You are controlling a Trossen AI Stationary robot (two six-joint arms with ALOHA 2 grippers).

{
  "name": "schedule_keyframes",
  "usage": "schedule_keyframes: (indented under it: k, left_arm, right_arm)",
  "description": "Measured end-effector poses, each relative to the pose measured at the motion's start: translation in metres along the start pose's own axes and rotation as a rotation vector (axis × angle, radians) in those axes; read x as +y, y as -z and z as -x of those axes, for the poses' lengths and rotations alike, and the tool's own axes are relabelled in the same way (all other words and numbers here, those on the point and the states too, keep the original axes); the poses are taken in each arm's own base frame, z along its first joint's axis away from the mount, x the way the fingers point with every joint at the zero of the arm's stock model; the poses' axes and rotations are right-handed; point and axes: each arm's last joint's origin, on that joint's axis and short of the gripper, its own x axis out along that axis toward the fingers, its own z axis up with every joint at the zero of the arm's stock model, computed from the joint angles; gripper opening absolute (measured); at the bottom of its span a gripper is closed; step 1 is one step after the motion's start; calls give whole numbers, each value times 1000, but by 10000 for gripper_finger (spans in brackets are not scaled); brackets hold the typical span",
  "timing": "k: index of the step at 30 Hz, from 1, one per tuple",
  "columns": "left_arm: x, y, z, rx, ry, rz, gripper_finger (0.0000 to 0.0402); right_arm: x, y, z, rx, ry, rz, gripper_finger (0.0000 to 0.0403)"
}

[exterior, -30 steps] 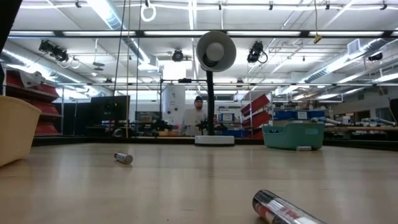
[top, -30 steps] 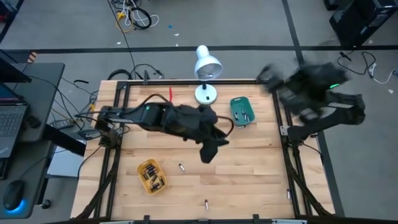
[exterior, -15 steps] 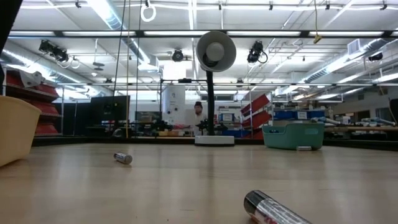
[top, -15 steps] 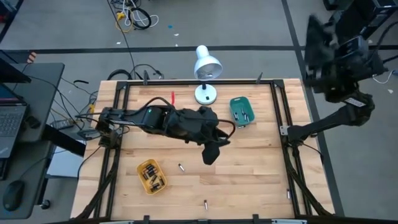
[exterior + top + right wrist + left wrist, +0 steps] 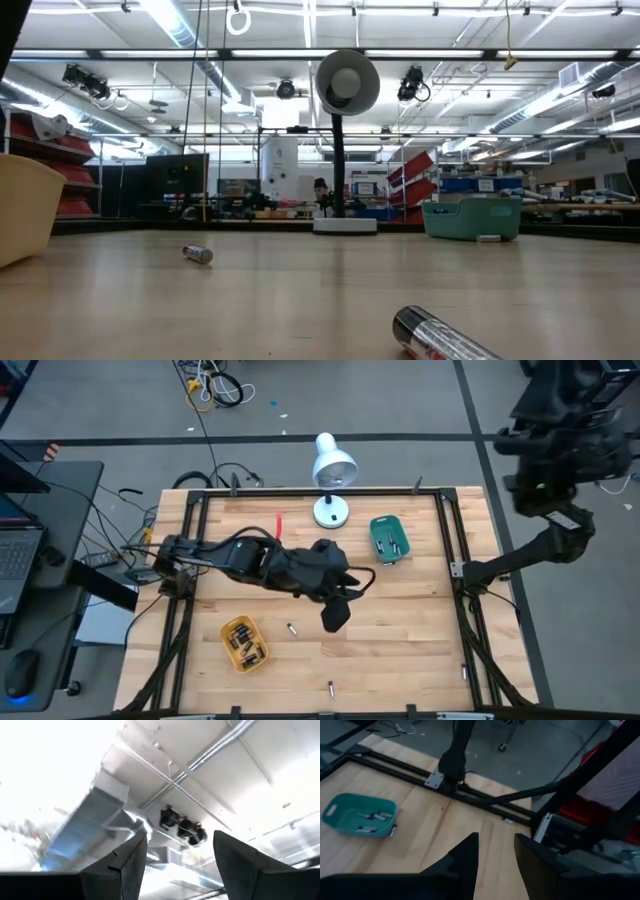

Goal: Sort batteries
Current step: Put the silver battery into the green bin

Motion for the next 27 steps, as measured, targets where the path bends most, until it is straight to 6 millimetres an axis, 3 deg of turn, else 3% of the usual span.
schedule_keyframes:
  k: [3,7,14,20,27]
  left_arm:
    - [-1,5,1,15,-41,-15,142]
    - [1,9,-2,25,-79,-26,142]
    - [5,9,-9,27,-96,-67,142]
    - [12,5,-11,41,-85,-94,142]
    - [17,19,-31,166,-92,-139,142]
  right_arm:
    - [-7,-19,-6,82,-7,94,213]
    - [-11,-24,-2,411,-38,142,209]
    - [13,19,38,965,-185,3,197]
    - [16,40,81,1394,-184,-112,195]
    - [34,72,138,1879,-218,-292,195]
